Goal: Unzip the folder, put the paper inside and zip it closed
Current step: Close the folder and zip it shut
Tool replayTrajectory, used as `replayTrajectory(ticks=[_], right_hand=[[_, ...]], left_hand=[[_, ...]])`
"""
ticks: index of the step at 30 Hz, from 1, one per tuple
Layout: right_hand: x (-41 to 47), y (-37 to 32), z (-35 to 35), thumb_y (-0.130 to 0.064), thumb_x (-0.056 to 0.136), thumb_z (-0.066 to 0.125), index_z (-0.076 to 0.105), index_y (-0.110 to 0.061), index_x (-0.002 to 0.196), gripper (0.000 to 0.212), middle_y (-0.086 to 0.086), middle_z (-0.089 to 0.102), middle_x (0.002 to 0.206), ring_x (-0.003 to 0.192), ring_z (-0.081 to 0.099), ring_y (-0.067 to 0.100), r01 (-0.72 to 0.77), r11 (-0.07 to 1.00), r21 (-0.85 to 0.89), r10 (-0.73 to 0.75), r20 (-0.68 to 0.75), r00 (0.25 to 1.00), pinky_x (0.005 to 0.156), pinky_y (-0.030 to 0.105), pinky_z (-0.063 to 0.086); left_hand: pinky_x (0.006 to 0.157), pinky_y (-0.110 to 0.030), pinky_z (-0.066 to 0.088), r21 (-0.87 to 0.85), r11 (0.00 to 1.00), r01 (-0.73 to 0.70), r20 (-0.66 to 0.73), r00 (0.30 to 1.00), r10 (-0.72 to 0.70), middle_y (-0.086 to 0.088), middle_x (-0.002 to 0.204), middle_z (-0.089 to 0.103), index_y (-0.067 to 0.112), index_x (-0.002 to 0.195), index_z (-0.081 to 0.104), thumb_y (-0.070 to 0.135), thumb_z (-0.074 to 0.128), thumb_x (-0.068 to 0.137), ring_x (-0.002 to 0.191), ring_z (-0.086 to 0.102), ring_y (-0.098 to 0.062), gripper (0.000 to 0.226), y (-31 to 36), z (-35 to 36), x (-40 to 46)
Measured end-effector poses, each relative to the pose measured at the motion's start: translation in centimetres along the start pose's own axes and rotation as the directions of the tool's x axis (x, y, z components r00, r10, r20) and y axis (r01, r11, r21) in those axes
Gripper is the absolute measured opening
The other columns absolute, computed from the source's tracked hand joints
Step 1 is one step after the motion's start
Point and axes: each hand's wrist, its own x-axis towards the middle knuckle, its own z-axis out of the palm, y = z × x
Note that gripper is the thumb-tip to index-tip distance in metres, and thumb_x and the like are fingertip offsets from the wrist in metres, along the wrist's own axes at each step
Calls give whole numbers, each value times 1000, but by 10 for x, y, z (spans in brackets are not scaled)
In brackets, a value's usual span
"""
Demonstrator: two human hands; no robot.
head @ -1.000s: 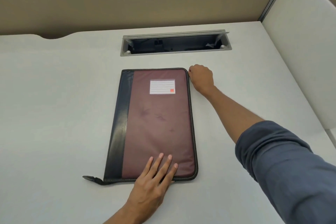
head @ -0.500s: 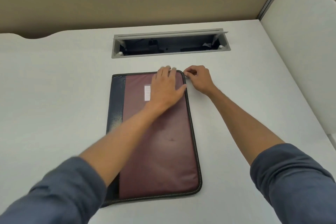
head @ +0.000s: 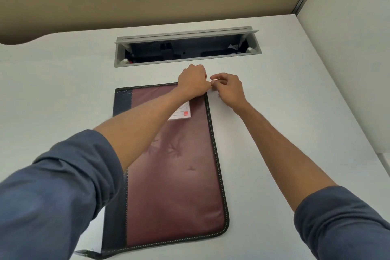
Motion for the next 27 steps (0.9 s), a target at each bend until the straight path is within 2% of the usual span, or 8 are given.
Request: replayTrajectory(ticks=[3, 6, 9, 13, 16, 21, 24, 27], right_hand=[[-15, 5, 2, -14, 84, 60, 72, -13, 100, 20, 4, 74, 89, 86, 70, 18, 0, 997, -74, -2, -23, 1000, 87, 36, 55], [-26, 1, 10, -38, 82, 64, 75, -20, 90, 23, -4, 74, 84, 83, 69, 16, -9, 990, -139, 14, 34, 999, 78, 34, 54], [-27, -3, 18, -47, 81, 66, 75, -19, 86, 29, -5, 73, 80, 77, 65, 17, -34, 985, -168, 41, 40, 998, 67, 32, 48], [-26, -4, 22, -42, 81, 71, 75, -14, 97, 33, 1, 74, 92, 85, 67, 18, -75, 993, -90, 75, -1, 997, 80, 36, 54], [-27, -5, 23, -39, 79, 75, 75, -12, 94, 31, 0, 74, 88, 82, 67, 16, -86, 996, -22, 85, -33, 996, 81, 36, 55], [-30, -6, 23, -38, 77, 77, 77, -15, 87, 25, -3, 73, 80, 76, 67, 12, -83, 997, -6, 82, -81, 993, 76, 31, 53], [-33, -4, 22, -36, 78, 76, 77, -16, 85, 22, -4, 72, 76, 73, 66, 10, -79, 997, -6, 78, -92, 993, 75, 30, 54], [-35, -3, 20, -35, 77, 77, 76, -16, 82, 20, -4, 72, 75, 73, 67, 10, -81, 997, -8, 79, -99, 992, 76, 32, 56]], left_hand=[[59, -31, 45, 12, 1000, 14, 35, 999, -14, -5, 72, 58, 7, 75, 64, 12, 61, 74, 73, 57, -28, 7, 2, 0, 7], [53, -28, 35, 47, 999, 23, 79, 997, -26, -1, 64, 44, 14, 61, 42, 10, 61, 70, 70, 51, -25, 22, 3, -2, 14], [49, -26, 32, 65, 998, 4, 154, 988, -14, 0, 61, 43, 14, 58, 40, 12, 68, 69, 69, 49, -24, 31, 6, -9, 22], [50, -27, 41, 152, 988, -38, 302, 953, -10, -4, 71, 53, 8, 75, 49, 23, 80, 71, 67, 53, -21, 34, 18, -25, 32], [55, -29, 47, 217, 975, -42, 380, 924, -45, -3, 74, 55, 9, 89, 53, 25, 81, 71, 74, 60, -24, 37, 27, -32, 35], [62, -32, 43, 309, 950, -52, 279, 959, -38, -1, 74, 56, 12, 95, 53, 22, 75, 73, 73, 59, -22, 33, 30, -29, 35], [60, -31, 45, 200, 977, 69, 222, 968, -114, -2, 72, 58, 10, 86, 52, 22, 74, 72, 73, 61, -24, 28, 16, -31, 34], [57, -26, 50, 62, 975, 212, 210, 953, -220, -4, 65, 65, 9, 75, 61, 16, 69, 68, 61, 66, -18, 12, -8, -39, 31]])
